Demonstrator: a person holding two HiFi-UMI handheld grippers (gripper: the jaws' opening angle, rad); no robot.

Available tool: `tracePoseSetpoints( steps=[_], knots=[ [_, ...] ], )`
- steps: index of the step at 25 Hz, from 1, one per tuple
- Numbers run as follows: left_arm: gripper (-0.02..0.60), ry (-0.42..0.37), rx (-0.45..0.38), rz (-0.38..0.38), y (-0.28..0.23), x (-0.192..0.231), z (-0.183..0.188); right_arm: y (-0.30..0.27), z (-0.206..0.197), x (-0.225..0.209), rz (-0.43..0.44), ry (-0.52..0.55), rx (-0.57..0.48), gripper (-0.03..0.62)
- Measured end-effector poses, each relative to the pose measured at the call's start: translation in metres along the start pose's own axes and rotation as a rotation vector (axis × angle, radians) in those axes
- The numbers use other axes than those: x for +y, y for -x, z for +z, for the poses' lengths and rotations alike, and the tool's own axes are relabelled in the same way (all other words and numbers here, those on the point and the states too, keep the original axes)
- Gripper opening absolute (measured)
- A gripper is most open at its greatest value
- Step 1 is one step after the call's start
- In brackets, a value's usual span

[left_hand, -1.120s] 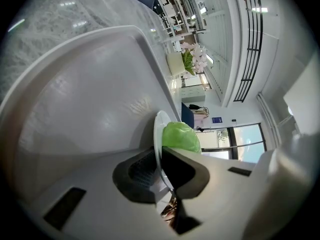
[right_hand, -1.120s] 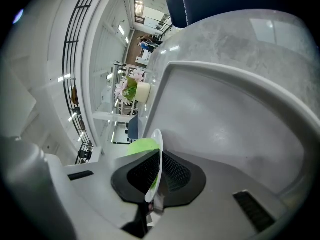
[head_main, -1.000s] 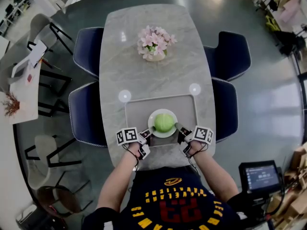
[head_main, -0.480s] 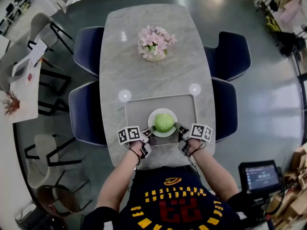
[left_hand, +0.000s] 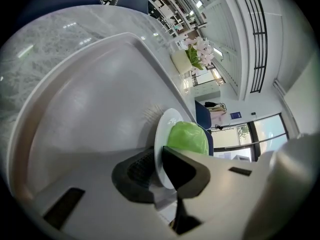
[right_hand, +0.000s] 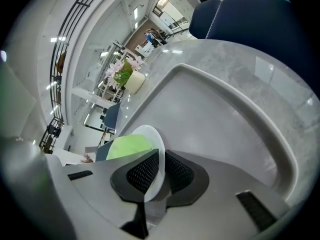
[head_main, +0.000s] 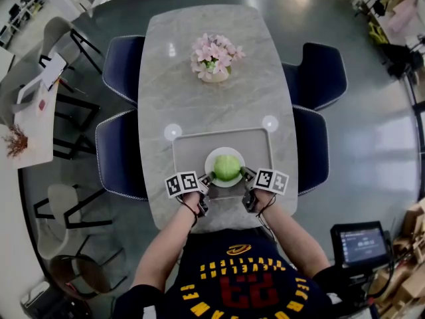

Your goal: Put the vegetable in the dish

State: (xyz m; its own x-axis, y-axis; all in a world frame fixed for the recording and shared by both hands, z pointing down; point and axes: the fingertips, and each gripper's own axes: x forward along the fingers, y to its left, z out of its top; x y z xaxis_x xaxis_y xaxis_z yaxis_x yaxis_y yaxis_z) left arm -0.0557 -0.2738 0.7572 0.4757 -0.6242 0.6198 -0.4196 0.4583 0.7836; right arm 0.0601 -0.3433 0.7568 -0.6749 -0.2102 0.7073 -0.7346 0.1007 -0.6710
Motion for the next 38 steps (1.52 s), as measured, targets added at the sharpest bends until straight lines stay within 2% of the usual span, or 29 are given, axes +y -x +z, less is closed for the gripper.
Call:
tracePoseSetpoints(
  steps=[6,11,17,24,29,33,38],
  knots=[
    [0.044,-0.056,-0.005,0.061,-0.001,0.002,0.002,-0.002,0.001,-0.002,0.006,-0.020,0.005,0.026],
    [0.060,-0.116,-0.014,0.122,0.000,0.003,0.005,-0.001,0.000,-0.001,0.003,0.010,-0.005,0.026],
    [0.066,-0.125,-0.009,0.116,0.003,0.007,0.003,0.003,-0.003,0.002,0.056,0.036,0.004,0.026],
    [0.066,-0.232,0.009,0.173,0.010,0.016,0.005,0.010,0.002,0.000,0.073,0.113,-0.012,0.026],
    [0.066,-0.253,0.004,0.183,0.017,0.012,0.001,0.021,0.008,0.008,0.111,0.130,-0.056,0.026],
    [0.066,-0.252,-0.045,0.210,0.029,0.013,0.004,0.030,0.008,0.015,0.114,0.169,-0.079,0.026],
    [0.066,-0.240,-0.076,0.168,0.035,0.008,0.006,0.035,0.009,0.028,0.149,0.199,-0.102,0.026]
  ],
)
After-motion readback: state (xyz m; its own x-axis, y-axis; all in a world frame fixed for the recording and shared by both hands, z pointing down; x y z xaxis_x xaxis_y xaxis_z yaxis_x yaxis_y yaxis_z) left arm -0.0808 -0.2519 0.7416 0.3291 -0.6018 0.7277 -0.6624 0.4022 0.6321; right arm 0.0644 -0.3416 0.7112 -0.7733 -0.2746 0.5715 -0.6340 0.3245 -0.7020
